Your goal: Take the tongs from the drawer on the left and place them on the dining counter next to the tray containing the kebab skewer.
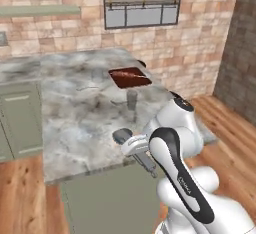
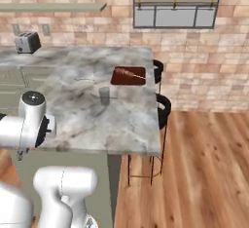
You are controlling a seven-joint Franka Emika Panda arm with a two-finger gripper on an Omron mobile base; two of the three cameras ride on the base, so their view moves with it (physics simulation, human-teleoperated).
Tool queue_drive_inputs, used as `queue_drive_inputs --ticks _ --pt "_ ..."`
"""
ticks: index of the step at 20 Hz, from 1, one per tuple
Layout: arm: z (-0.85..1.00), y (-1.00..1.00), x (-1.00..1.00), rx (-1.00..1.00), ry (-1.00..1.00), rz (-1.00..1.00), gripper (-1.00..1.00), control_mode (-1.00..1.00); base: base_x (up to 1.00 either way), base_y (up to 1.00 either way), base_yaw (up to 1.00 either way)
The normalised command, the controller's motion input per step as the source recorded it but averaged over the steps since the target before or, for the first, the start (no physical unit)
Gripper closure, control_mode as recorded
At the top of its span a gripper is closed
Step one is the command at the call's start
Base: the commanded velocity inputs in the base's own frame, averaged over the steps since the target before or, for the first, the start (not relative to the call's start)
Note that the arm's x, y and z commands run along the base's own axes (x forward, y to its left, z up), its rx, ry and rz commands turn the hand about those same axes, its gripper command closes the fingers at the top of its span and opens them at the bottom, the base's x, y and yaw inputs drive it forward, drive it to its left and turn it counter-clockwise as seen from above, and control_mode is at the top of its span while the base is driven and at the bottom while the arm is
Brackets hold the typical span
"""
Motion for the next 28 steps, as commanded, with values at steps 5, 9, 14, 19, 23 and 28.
queue_drive_inputs --ticks 5,9,14,19,23,28 --pt "0.00 0.00 0.00 0.00 0.00 0.00 1.00 1.00 0.86 -1.00 -0.26" --pt "0.00 0.00 0.00 0.00 0.00 0.00 1.00 1.00 0.54 -1.00 -0.29" --pt "0.00 0.00 0.00 0.00 0.00 0.00 1.00 1.00 0.10 -1.00 -0.33" --pt "0.00 0.00 0.00 0.00 0.00 0.00 1.00 1.00 0.56 -1.00 -0.33" --pt "0.00 0.00 0.00 0.00 0.00 0.00 1.00 1.00 1.00 -0.81 -0.12" --pt "0.00 0.00 0.00 0.00 0.00 0.00 1.00 1.00 1.00 -0.10 0.02"
